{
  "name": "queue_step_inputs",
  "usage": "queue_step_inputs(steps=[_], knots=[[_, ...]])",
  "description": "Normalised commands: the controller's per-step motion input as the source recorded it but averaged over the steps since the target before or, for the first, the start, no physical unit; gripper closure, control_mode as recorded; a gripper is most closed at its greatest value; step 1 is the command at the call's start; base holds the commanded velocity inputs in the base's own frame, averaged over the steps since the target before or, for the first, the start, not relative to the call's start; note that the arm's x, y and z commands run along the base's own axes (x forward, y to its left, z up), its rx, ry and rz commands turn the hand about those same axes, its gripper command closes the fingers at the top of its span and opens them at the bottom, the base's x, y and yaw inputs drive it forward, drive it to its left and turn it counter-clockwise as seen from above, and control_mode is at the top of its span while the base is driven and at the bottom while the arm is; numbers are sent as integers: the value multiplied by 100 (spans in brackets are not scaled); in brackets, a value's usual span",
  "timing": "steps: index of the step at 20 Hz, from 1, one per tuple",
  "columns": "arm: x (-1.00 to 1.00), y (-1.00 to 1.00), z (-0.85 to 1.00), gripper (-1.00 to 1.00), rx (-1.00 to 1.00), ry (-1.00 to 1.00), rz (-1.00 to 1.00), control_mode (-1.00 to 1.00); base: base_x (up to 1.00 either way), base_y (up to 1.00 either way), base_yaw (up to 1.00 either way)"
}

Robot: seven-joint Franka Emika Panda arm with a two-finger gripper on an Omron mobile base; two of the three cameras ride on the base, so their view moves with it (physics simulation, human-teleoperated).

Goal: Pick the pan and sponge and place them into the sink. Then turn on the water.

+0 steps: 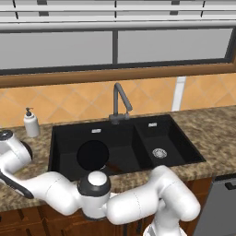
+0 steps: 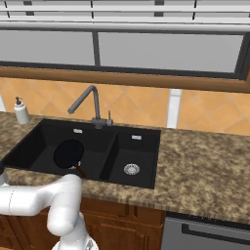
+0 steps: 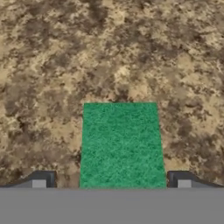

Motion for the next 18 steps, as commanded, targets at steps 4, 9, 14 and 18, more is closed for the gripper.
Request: queue_step_inputs(steps=[4,9,14,18], knots=[[0,-7,-47,-100,0,0,-9,-100,0,0,0],[-7,-17,-54,100,2,0,-14,-100,0,0,0],[-40,-69,-68,100,15,-3,-29,-100,0,0,0],[-37,-73,-61,100,17,-11,-31,-100,0,0,0]])
